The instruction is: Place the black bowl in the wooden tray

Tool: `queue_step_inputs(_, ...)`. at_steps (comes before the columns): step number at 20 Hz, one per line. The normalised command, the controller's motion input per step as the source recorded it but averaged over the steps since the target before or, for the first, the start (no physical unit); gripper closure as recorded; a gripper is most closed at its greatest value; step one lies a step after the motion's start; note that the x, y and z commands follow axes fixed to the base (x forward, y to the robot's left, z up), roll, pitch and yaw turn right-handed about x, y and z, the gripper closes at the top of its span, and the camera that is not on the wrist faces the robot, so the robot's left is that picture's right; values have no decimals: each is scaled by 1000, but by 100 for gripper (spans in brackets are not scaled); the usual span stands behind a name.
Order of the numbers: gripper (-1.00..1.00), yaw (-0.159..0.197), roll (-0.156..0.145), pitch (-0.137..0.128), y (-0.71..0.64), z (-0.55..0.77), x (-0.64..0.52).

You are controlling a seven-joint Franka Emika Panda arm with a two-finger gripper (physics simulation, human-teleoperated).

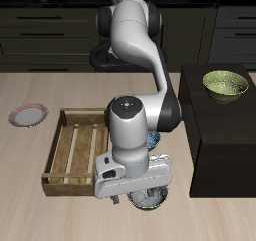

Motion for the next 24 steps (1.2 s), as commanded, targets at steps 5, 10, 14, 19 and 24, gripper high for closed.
queue_step_inputs(5,100,-9,17,17,32,-88,-34)
queue_step_inputs(10,100,-2,-3,-10,-26,10,17)
queue_step_inputs(14,100,-32,-2,-30,-68,52,6)
queue_step_inputs(19,100,-15,-1,-24,16,117,-37)
queue_step_inputs(24,100,-15,1,-19,22,162,-51)
